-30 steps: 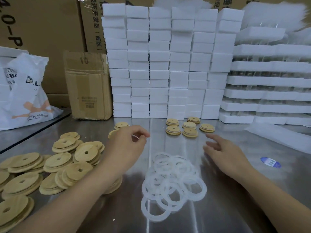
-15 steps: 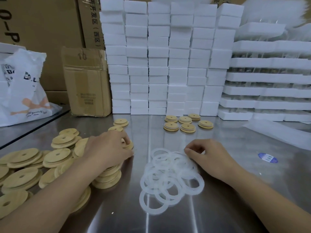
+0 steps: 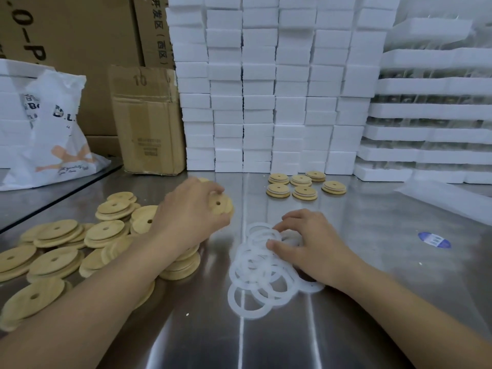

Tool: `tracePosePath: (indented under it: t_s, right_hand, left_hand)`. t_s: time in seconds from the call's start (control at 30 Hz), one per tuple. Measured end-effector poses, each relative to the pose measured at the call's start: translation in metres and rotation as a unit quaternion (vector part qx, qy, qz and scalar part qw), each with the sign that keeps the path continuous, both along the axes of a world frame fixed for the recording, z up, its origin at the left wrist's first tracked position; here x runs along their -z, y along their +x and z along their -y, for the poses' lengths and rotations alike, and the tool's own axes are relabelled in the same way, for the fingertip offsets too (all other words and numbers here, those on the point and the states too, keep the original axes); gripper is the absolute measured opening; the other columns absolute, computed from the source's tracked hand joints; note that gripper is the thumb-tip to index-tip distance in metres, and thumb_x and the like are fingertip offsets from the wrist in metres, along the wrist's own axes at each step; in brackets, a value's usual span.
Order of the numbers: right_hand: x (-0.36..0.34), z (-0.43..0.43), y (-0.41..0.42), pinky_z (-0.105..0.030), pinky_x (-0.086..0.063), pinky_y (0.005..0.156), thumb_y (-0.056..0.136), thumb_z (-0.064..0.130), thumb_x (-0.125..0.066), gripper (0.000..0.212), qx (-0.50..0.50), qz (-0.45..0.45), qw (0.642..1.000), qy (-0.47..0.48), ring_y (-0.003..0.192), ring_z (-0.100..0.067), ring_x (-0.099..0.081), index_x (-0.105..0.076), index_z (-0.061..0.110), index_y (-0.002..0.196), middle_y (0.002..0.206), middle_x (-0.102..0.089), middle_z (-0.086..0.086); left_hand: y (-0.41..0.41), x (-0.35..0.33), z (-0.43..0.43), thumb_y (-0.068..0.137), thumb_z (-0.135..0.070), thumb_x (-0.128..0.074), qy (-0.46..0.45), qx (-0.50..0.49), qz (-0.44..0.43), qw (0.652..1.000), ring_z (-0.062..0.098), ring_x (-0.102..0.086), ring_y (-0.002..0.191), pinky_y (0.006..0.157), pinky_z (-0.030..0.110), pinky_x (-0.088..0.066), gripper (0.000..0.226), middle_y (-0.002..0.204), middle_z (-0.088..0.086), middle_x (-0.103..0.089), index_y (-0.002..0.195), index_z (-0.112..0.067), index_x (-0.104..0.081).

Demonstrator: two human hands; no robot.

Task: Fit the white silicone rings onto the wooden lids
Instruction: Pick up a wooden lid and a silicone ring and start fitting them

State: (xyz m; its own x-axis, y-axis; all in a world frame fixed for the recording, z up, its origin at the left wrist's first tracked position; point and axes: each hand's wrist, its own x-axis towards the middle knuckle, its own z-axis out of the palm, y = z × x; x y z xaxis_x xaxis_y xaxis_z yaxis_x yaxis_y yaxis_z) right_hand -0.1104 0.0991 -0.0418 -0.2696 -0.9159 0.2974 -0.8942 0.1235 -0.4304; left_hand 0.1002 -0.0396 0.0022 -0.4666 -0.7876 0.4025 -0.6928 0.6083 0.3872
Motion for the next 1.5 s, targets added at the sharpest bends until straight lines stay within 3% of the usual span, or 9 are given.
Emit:
tracePosePath:
  t_s: [0.1, 0.23, 0.37, 0.7, 0.8, 1.0, 1.2, 1.37, 1.5]
  right_hand:
    - [0.000, 0.001, 0.002, -0.039, -0.044, 0.107, 0.091, 0.046, -0.076, 0.014, -0.003, 0.062, 0.996, -0.057, 0.123, -0.012, -0.055, -0.077, 0.033, 0.097, 0.122, -0.067, 0.010]
    - [-0.002, 0.001, 0.002, -0.022, -0.044, 0.087, 0.098, 0.037, -0.072, 0.014, 0.006, 0.165, 0.978, -0.129, 0.102, 0.000, -0.063, -0.075, 0.032, 0.085, 0.099, -0.074, 0.017]
    - [-0.004, -0.003, 0.001, -0.009, -0.041, 0.069, 0.100, 0.033, -0.068, 0.019, 0.011, 0.203, 0.962, -0.183, 0.087, 0.001, -0.064, -0.073, 0.029, 0.082, 0.086, -0.073, 0.017]
    - [-0.012, -0.007, 0.009, -0.020, -0.046, 0.073, 0.104, 0.022, -0.061, 0.022, -0.051, 0.253, 0.934, -0.245, 0.086, -0.008, -0.061, -0.065, 0.025, 0.082, 0.085, -0.067, 0.009]
    - [-0.014, -0.009, 0.013, -0.035, -0.048, 0.080, 0.103, 0.016, -0.060, 0.023, -0.071, 0.263, 0.926, -0.261, 0.083, -0.014, -0.059, -0.063, 0.019, 0.081, 0.080, -0.064, 0.008]
    - [-0.012, -0.009, 0.015, -0.029, -0.045, 0.074, 0.102, 0.022, -0.065, 0.021, -0.080, 0.234, 0.939, -0.239, 0.087, -0.009, -0.059, -0.068, 0.026, 0.081, 0.088, -0.066, 0.008]
    - [-0.008, -0.005, 0.015, -0.037, -0.055, 0.091, 0.095, 0.027, -0.077, 0.011, -0.054, 0.229, 0.941, -0.242, 0.110, -0.003, -0.063, -0.075, 0.035, 0.087, 0.109, -0.067, 0.015]
    - [-0.006, -0.005, 0.012, -0.038, -0.057, 0.087, 0.097, 0.029, -0.076, 0.010, -0.047, 0.236, 0.941, -0.237, 0.101, -0.003, -0.068, -0.079, 0.036, 0.090, 0.101, -0.071, 0.019]
    - [-0.006, -0.004, 0.011, -0.023, -0.052, 0.078, 0.096, 0.031, -0.075, 0.007, -0.039, 0.233, 0.941, -0.241, 0.097, -0.002, -0.070, -0.080, 0.035, 0.093, 0.099, -0.073, 0.019]
  left_hand:
    - [-0.012, -0.002, -0.008, 0.078, -0.033, -0.093, 0.107, 0.052, -0.169, 0.978, 0.009, -0.064, 0.097, 0.070, 0.013, -0.046, 0.053, 0.115, -0.010, -0.058, 0.126, -0.037, -0.071]
    - [-0.025, 0.005, -0.026, 0.076, -0.011, -0.092, 0.282, 0.092, -0.324, 0.898, 0.008, -0.079, 0.081, 0.090, 0.028, -0.064, 0.039, 0.104, -0.005, -0.073, 0.109, -0.029, -0.081]
    - [-0.031, 0.015, -0.033, 0.078, -0.005, -0.088, 0.312, 0.096, -0.309, 0.893, 0.020, -0.078, 0.087, 0.094, 0.040, -0.065, 0.035, 0.108, 0.004, -0.073, 0.102, -0.028, -0.081]
    - [-0.039, 0.025, -0.033, 0.086, 0.007, -0.071, 0.349, 0.118, -0.336, 0.867, 0.023, -0.074, 0.105, 0.095, 0.049, -0.064, 0.052, 0.124, -0.008, -0.067, 0.115, -0.036, -0.073]
    - [-0.039, 0.027, -0.030, 0.087, 0.014, -0.073, 0.383, 0.134, -0.387, 0.828, 0.029, -0.076, 0.109, 0.097, 0.046, -0.064, 0.059, 0.126, 0.003, -0.074, 0.132, -0.025, -0.069]
    - [-0.042, 0.029, -0.031, 0.099, 0.001, -0.071, 0.426, 0.183, -0.402, 0.789, 0.029, -0.078, 0.111, 0.092, 0.041, -0.066, 0.030, 0.118, 0.012, -0.080, 0.126, -0.012, -0.075]
    - [-0.043, 0.025, -0.039, 0.111, -0.007, -0.054, 0.499, 0.208, -0.442, 0.716, 0.038, -0.079, 0.105, 0.087, 0.047, -0.067, 0.029, 0.119, 0.019, -0.079, 0.134, -0.017, -0.067]
    - [-0.044, 0.024, -0.046, 0.108, -0.022, -0.062, 0.495, 0.237, -0.405, 0.731, 0.038, -0.079, 0.105, 0.084, 0.043, -0.067, 0.024, 0.118, 0.017, -0.079, 0.127, -0.017, -0.076]
    - [-0.044, 0.031, -0.045, 0.100, -0.018, -0.074, 0.435, 0.262, -0.354, 0.785, 0.027, -0.080, 0.107, 0.083, 0.035, -0.066, 0.032, 0.116, 0.010, -0.081, 0.132, -0.023, -0.071]
